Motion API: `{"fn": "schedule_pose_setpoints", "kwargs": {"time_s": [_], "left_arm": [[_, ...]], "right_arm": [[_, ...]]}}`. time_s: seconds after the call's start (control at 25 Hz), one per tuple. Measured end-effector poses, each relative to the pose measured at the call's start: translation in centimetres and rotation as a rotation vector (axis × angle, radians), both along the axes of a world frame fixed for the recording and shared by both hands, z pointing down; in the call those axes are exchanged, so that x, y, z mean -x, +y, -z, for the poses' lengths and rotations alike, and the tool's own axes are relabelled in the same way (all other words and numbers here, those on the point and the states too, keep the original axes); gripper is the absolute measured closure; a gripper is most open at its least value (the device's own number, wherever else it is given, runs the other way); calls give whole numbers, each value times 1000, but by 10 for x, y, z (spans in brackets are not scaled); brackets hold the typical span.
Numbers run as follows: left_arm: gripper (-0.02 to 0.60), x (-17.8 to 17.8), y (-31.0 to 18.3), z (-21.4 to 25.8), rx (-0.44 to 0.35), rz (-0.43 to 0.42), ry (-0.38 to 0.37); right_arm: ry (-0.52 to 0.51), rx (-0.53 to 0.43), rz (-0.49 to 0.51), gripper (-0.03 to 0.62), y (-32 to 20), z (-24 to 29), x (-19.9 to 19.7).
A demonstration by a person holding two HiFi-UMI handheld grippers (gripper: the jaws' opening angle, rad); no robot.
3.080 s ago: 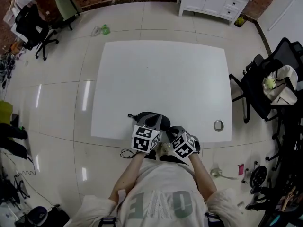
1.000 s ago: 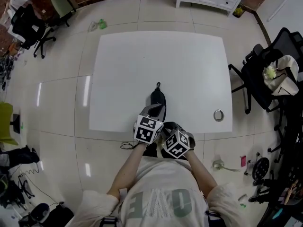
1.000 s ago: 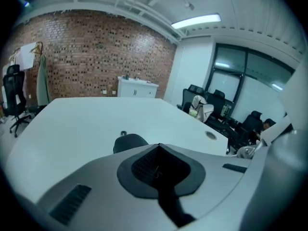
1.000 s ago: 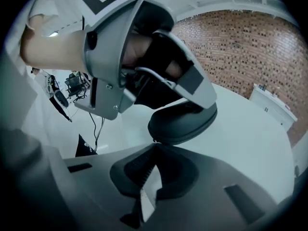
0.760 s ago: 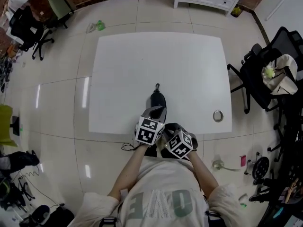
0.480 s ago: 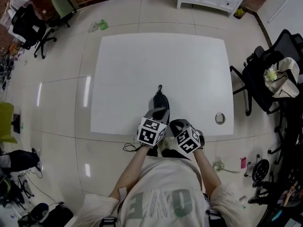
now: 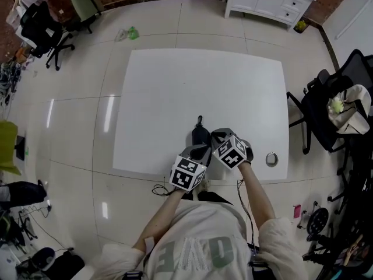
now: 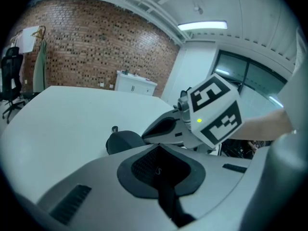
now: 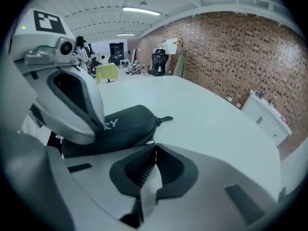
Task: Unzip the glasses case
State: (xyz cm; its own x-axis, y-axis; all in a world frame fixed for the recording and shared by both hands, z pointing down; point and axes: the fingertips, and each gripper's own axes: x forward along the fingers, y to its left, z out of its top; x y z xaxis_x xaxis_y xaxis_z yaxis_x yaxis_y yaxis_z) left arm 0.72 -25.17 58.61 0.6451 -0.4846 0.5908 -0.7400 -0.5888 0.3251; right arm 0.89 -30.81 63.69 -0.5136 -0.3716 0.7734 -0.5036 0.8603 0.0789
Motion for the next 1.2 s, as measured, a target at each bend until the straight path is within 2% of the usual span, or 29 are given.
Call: {"fn": "schedule_pose_setpoints", "kwargs": {"time_s": [0.16, 0.28, 0.36, 0.44, 0.52, 0.6, 0.72, 0.76, 0.92, 1.04, 1.2], "left_arm": [[579, 2, -2, 1, 15, 11, 3], [580, 6, -1, 12, 74, 54, 54], [578, -2, 7, 21, 146, 65, 149], [580, -11, 19, 15, 256, 73, 228], [578, -13, 29, 2, 323, 82, 242], [580, -6, 32, -5, 303, 90, 197], [580, 12, 25, -11, 221, 103, 73], [578, 18, 20, -12, 204, 110, 55], [578, 28, -2, -13, 169, 127, 55], [580, 24, -12, -10, 134, 116, 22], [580, -1, -18, 20, 9, 56, 2]], "right_arm": [[6, -5, 35, 594, -12, -1, 6], [1, -27, -33, 594, -14, 3, 3], [-29, -20, -109, 594, -17, 5, -3], [-48, -10, -148, 594, -13, 6, -12], [-50, -8, -158, 594, -3, 7, -21], [-53, -5, -169, 594, 10, 8, -30], [-54, 15, -183, 594, 41, 7, -42], [-58, 24, -182, 594, 54, 6, -44], [-84, 40, -161, 594, 99, 7, -31], [-99, 43, -175, 594, 111, 7, -16], [-109, 54, -193, 594, 113, 8, -7]]}}
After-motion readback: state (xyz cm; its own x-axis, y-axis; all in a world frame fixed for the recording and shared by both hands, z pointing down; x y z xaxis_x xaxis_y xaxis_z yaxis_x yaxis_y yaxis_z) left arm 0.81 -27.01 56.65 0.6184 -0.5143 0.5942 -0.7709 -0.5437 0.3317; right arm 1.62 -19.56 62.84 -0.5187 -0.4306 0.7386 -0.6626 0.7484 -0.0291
